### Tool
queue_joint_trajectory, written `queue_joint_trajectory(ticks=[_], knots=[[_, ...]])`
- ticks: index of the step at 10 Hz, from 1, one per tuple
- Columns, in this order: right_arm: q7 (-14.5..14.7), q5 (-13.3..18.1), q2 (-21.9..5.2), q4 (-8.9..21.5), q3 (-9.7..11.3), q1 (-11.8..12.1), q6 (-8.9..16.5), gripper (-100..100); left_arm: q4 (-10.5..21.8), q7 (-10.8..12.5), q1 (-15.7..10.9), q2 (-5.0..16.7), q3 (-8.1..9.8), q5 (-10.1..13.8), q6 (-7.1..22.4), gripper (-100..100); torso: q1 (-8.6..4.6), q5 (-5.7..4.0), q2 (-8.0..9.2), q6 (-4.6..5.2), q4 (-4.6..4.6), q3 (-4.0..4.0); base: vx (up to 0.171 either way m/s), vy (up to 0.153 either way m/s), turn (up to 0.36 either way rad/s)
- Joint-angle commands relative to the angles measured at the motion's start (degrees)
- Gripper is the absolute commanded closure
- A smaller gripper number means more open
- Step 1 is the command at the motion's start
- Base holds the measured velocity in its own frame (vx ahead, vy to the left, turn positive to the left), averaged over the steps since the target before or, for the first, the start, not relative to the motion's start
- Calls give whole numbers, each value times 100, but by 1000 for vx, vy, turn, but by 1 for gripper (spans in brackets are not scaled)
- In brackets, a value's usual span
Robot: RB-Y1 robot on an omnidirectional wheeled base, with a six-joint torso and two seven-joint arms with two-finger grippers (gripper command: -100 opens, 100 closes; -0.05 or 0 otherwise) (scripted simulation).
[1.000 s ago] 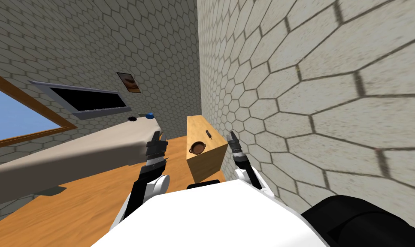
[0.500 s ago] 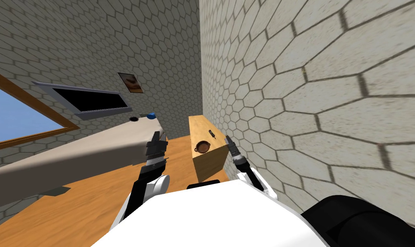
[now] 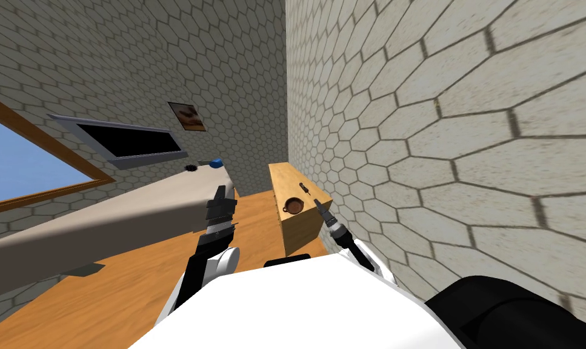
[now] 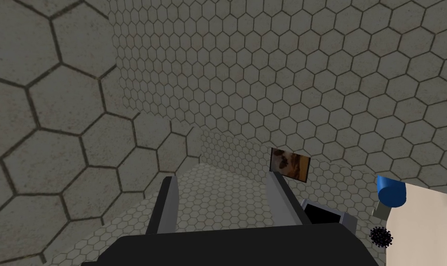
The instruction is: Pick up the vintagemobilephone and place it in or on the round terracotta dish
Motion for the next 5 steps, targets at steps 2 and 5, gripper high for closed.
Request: queue_joint_trajectory(ticks=[2, 5], knots=[[182, 84, -440, 207, 161, 70, -8, -100, 0, 0, 0, 0, 0, 0, 0, 0, 11, 0, -5, 0, -1, -3, -5, 157, -17], [492, 224, -934, 648, 465, 172, -23, -100, 0, 0, 0, 0, 0, 0, 0, 0, 2, 1, 1, 0, 0, 0, -28, 157, -14]])
